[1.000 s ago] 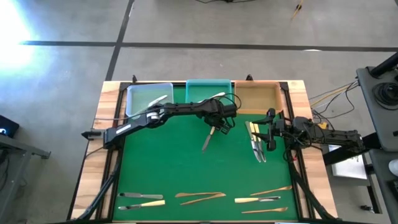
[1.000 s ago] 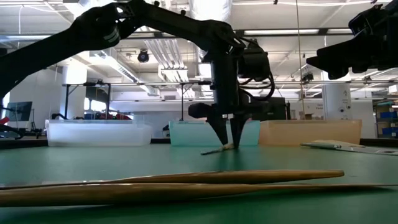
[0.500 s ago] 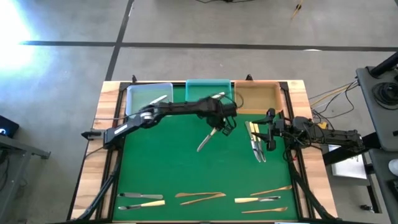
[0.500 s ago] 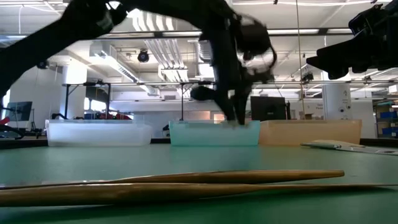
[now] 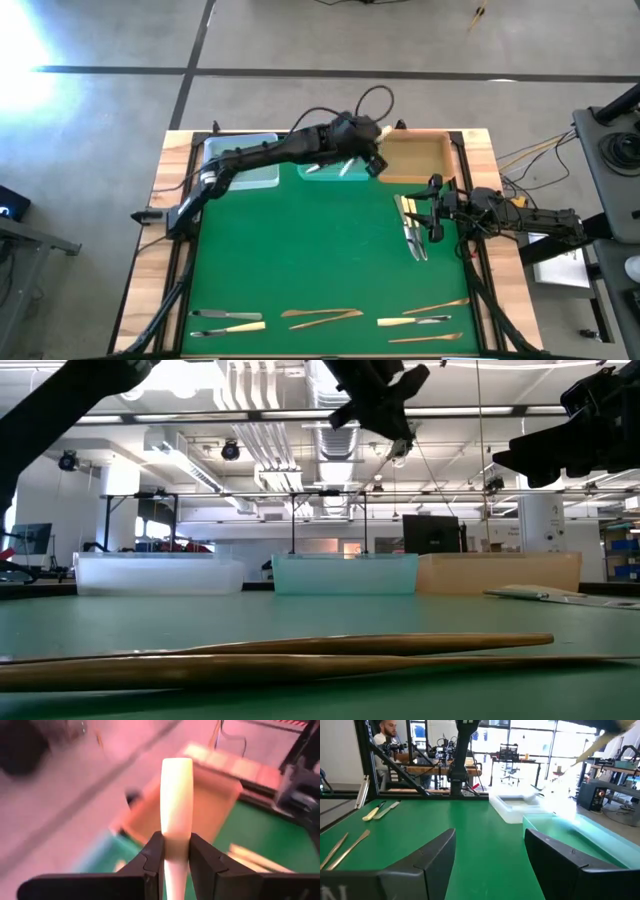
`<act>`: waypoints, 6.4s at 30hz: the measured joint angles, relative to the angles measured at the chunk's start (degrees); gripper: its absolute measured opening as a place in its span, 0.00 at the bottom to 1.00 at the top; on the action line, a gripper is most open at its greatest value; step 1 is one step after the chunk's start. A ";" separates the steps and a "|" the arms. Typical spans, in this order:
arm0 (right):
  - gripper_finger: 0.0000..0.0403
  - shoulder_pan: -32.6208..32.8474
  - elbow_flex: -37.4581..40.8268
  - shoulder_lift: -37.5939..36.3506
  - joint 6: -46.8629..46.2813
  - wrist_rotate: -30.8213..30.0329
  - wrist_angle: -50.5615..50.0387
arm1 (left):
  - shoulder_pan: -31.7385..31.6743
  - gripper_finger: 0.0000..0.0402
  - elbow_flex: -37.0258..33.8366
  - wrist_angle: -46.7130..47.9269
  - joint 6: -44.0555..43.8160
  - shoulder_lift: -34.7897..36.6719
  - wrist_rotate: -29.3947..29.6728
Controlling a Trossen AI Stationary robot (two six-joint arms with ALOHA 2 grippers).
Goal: Sort silverware by color (type)
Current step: Put the top center gold and silver knife into the blue bin, then put the top left gold knife into the yellow bin
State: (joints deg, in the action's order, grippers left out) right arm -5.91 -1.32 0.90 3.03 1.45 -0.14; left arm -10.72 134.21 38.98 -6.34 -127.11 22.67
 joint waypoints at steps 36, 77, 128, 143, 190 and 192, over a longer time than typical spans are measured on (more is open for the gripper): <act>0.57 0.01 0.00 0.01 -0.01 0.02 -0.01 | -7.80 0.17 0.07 13.73 2.94 -12.37 0.27; 0.57 0.01 0.02 0.01 0.00 0.00 0.00 | -5.97 0.38 0.74 25.68 -2.55 -8.56 -30.97; 0.57 0.00 0.02 0.01 0.00 0.02 0.00 | 40.71 0.36 -0.11 34.44 -24.47 -16.26 -23.21; 0.57 0.01 0.02 0.01 -0.02 0.02 0.00 | 40.80 0.36 0.02 34.52 -20.17 -19.54 -21.70; 0.57 0.00 0.04 0.01 0.00 0.02 0.02 | 30.82 0.01 0.37 32.48 -21.23 -19.28 -21.30; 0.57 0.01 0.04 0.01 -0.02 0.01 0.02 | 30.15 0.01 0.35 32.93 -21.81 -17.87 -19.09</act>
State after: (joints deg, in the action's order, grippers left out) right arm -5.90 -1.28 0.91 3.01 1.46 -0.12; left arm 19.43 134.56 71.91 -28.16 -144.97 3.58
